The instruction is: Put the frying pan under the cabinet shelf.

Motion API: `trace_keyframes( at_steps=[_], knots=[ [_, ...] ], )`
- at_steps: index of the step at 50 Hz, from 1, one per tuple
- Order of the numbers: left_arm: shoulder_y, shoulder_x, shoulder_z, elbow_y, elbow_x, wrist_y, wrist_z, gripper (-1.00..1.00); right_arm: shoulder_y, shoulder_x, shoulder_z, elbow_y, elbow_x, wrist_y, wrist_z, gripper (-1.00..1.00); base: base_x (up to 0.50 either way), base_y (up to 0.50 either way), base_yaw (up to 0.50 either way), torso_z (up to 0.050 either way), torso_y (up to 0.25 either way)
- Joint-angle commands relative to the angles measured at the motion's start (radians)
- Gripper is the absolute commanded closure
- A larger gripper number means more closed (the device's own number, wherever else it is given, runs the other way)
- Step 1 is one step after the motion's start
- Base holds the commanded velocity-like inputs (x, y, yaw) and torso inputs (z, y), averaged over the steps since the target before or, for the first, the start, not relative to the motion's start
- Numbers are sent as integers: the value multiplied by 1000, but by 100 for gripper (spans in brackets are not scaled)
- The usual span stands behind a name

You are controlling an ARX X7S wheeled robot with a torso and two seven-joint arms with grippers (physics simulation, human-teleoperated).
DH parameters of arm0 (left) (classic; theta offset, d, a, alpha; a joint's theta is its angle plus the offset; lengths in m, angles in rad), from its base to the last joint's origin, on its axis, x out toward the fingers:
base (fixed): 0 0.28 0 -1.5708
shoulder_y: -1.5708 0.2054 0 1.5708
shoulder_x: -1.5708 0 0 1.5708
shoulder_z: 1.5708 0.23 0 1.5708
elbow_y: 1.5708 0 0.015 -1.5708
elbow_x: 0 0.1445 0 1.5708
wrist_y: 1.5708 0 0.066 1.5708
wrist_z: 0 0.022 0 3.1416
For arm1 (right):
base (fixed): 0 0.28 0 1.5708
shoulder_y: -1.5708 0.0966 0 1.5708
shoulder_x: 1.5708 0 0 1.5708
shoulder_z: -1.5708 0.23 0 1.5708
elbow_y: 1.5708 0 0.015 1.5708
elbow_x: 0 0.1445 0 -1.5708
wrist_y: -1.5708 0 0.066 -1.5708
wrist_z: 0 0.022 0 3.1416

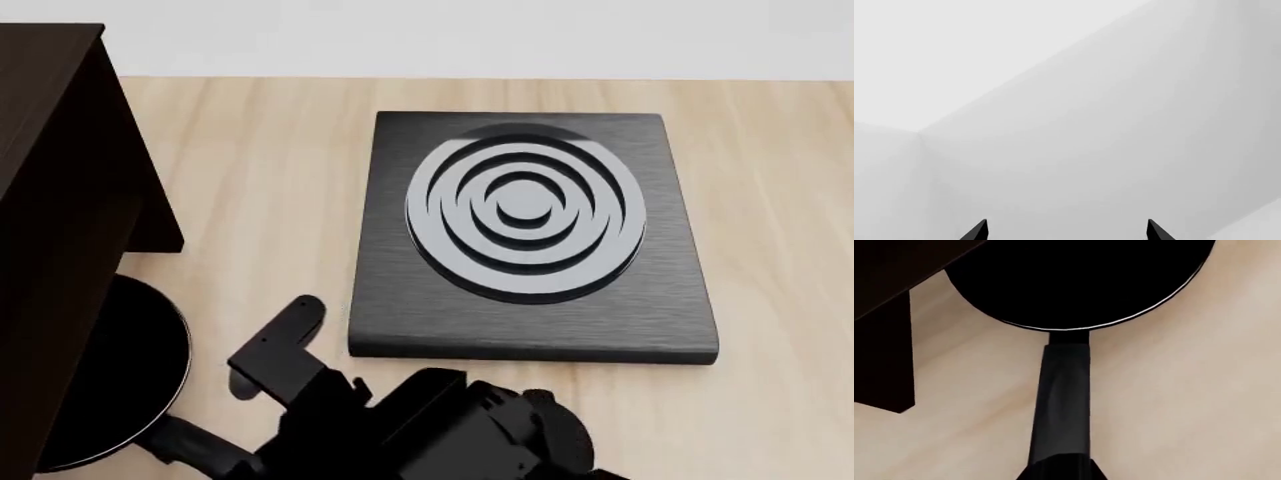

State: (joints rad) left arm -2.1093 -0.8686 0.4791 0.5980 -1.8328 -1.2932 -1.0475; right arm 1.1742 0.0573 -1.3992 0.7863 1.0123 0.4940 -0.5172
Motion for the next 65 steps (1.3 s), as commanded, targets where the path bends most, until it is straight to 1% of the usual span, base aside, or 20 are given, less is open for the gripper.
trace_keyframes(
  at_steps=[1,8,15,21,25,31,36,37,42,49,50,65],
  knots=[
    [52,-8,4,7,69,-5,38,-100,35,-57,-145,61,206,-119,-98,100,0,3,4,0,0],
    [124,-7,-2,18,159,19,94,-100,41,-57,-150,16,205,-101,-104,100,0,0,2,0,0],
    [152,-19,3,30,167,28,94,-100,94,-57,-152,-10,228,-112,-116,100,0,0,1,0,0],
    [176,-52,2,43,174,27,98,-100,156,-57,-155,-46,265,-123,-128,100,0,0,0,0,0],
    [195,-93,-2,54,166,23,98,-100,169,-57,-155,-43,252,-145,-146,100,0,0,1,0,0],
    [241,-160,-6,92,130,27,67,-100,169,-57,-155,-43,252,-145,-146,100,0,0,0,2,2],
    [306,-178,-12,105,177,56,89,-100,169,-57,-155,-43,252,-145,-146,100,0,0,0,0,0],
    [317,-177,-11,109,180,62,87,-100,169,-57,-155,-43,252,-145,-146,-100,0,0,0,0,10],
    [332,-175,-13,121,162,81,70,-100,169,-57,-155,-43,252,-145,-146,-100,0,0,0,0,0],
    [288,-158,0,125,96,76,22,-100,169,-57,-155,-43,252,-145,-146,-100,0,0,0,0,0],
    [285,-158,0,124,95,76,23,-100,190,-57,-153,43,271,-198,-114,-100,0,0,0,0,0],
    [312,-147,-11,122,137,106,56,-100,237,-57,-151,97,274,-209,-101,-100,0,0,0,0,0]
  ],
)
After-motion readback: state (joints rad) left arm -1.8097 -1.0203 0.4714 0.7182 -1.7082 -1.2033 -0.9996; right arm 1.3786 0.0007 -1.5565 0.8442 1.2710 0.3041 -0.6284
